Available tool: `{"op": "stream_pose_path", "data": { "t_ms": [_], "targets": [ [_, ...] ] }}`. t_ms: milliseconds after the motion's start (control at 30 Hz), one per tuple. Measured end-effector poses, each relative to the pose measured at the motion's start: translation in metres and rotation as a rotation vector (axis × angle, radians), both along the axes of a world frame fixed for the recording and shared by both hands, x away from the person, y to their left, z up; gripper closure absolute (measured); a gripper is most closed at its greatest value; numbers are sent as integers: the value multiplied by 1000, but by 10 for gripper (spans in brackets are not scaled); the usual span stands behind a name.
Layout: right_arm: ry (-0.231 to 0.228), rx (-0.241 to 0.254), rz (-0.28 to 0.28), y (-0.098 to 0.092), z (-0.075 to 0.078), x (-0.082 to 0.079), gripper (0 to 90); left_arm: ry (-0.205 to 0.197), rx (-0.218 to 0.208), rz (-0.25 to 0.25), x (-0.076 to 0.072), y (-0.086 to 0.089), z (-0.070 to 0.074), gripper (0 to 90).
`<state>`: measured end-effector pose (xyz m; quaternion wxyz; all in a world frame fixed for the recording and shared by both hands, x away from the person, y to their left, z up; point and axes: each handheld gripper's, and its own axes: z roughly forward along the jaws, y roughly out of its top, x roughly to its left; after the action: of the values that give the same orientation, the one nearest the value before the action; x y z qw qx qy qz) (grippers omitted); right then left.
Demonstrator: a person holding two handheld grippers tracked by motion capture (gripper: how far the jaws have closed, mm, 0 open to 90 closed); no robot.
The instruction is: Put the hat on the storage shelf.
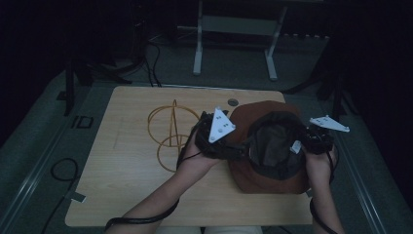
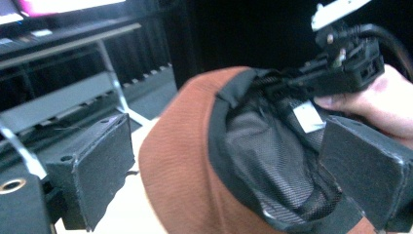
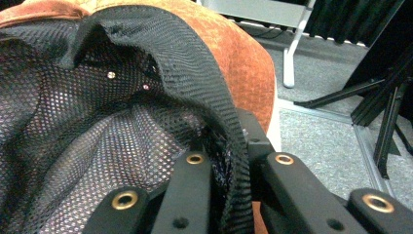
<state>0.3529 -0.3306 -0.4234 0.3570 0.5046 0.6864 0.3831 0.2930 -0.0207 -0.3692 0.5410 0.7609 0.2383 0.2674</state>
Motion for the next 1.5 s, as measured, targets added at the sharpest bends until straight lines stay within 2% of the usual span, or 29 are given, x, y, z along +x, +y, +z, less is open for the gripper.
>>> {"op": "stream_pose_path", "data": {
  "t_ms": [33, 133, 233, 267, 333, 433, 500, 533, 600, 700, 833, 900, 933, 967, 1000, 1067, 1100, 1200, 1267, 1333, 1500],
  "targets": [
    [-1, 1, 0, 0, 0, -1, 853, -3, 12, 4, 2, -5, -3, 65],
    [5, 5, -2, 1, -3, -2, 853, 23, 10, 6, 11, -17, -12, 65],
    [2, 6, -5, 2, -4, -5, 853, 41, 33, 7, 20, -26, -23, 64],
    [0, 9, -6, 2, -5, -7, 853, 58, 36, 11, 24, -29, -28, 64],
    [0, 16, -5, 2, -6, -9, 853, 85, 43, 17, 30, -35, -36, 64],
    [-7, 26, 2, 4, -5, -14, 853, 95, 66, 38, 39, -41, -48, 64],
    [-19, 27, 14, 5, -3, -18, 853, 120, 66, 51, 45, -44, -54, 65],
    [-19, 27, 14, 5, -3, -18, 853, 120, 66, 51, 45, -44, -54, 65],
    [-32, 32, 37, 10, -1, -24, 853, 134, 78, 92, 51, -48, -63, 65],
    [-37, 54, 74, 16, 1, -33, 853, 137, 121, 150, 55, -52, -73, 65],
    [-41, 89, 135, 24, 1, -44, 854, 183, 182, 245, 62, -54, -91, 100],
    [-37, 114, 171, 29, 1, -48, 854, 201, 183, 264, 65, -53, -100, 148],
    [-37, 114, 171, 29, 1, -48, 854, 201, 183, 264, 65, -53, -100, 155],
    [-37, 122, 183, 31, 1, -50, 854, 233, 167, 263, 69, -52, -109, 155],
    [-35, 142, 223, 36, 1, -53, 854, 244, 162, 259, 70, -50, -112, 226],
    [-40, 158, 242, 38, 1, -55, 854, 276, 138, 239, 72, -47, -115, 335],
    [-40, 158, 244, 39, 1, -55, 854, 279, 136, 237, 73, -47, -116, 404],
    [-36, 155, 248, 40, 1, -56, 853, 278, 154, 237, 73, -47, -114, 618],
    [-29, 146, 248, 42, -1, -56, 853, 276, 175, 230, 73, -48, -112, 798],
    [-25, 138, 238, 42, -3, -56, 853, 261, 184, 236, 73, -47, -110, 854],
    [-45, 103, 202, 42, -6, -60, 847, 214, 187, 257, 72, -44, -101, 868]
  ]
}}
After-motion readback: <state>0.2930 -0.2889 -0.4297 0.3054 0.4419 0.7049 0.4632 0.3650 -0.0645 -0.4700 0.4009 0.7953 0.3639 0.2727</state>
